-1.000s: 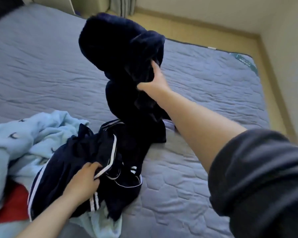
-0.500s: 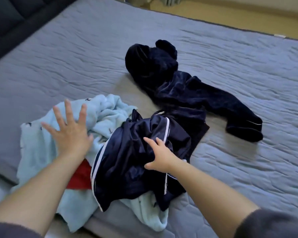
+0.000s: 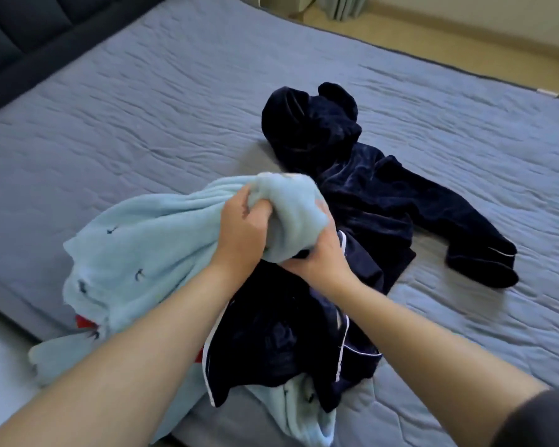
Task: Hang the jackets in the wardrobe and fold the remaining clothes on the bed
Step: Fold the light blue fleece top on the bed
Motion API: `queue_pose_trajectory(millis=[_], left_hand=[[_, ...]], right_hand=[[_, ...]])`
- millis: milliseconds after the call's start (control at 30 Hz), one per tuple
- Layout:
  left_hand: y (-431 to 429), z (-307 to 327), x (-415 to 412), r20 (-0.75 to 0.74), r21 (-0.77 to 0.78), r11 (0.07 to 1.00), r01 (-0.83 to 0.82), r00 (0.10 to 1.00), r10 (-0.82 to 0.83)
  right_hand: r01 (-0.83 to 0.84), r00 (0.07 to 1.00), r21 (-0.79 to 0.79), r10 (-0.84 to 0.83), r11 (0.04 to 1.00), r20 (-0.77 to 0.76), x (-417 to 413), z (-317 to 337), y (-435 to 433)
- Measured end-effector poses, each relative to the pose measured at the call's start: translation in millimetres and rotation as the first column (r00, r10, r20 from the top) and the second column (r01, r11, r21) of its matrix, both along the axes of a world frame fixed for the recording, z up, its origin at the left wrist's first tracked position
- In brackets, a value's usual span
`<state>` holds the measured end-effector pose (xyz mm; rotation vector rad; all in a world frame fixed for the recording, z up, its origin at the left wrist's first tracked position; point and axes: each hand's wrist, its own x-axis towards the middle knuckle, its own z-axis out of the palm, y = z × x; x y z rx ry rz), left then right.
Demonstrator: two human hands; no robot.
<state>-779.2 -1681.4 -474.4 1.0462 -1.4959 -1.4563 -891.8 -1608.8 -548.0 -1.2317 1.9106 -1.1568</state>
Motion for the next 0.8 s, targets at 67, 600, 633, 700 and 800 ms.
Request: queue_pose_trajectory(millis=[67,600,633,700,800], left_hand=[[-2,36,-20,-0.135,0.020,0.997,0.069,0.989,-0.066],[-71,171,-105,-0.266,0.365,0.921,0.135,0.963,-0.036],[-75,198,-117,-0.311,0.280,0.941,0.191,0.945,-0.099],[-87,234,-129,-0.313,0.153,0.952,0.264,0.927,-0.206],[-105,235,-125,-0.149,0.091,0.930,0.357,0.928,-0.342]], right_hand=[[0.078,0.992,0.023,-0.080,0.997,0.099,-13,34,-18],[0.584,0.635,-0.062,-0.408,0.809,0.656,-118,224,-28],[0.616,0.618,-0.112,-0.390,0.780,0.682,-126,232,-28],[0.649,0.644,-0.202,-0.389,0.734,0.659,-145,249,-30],[0.603,0.742,-0.197,-0.452,0.773,0.495,-170,256,-23]])
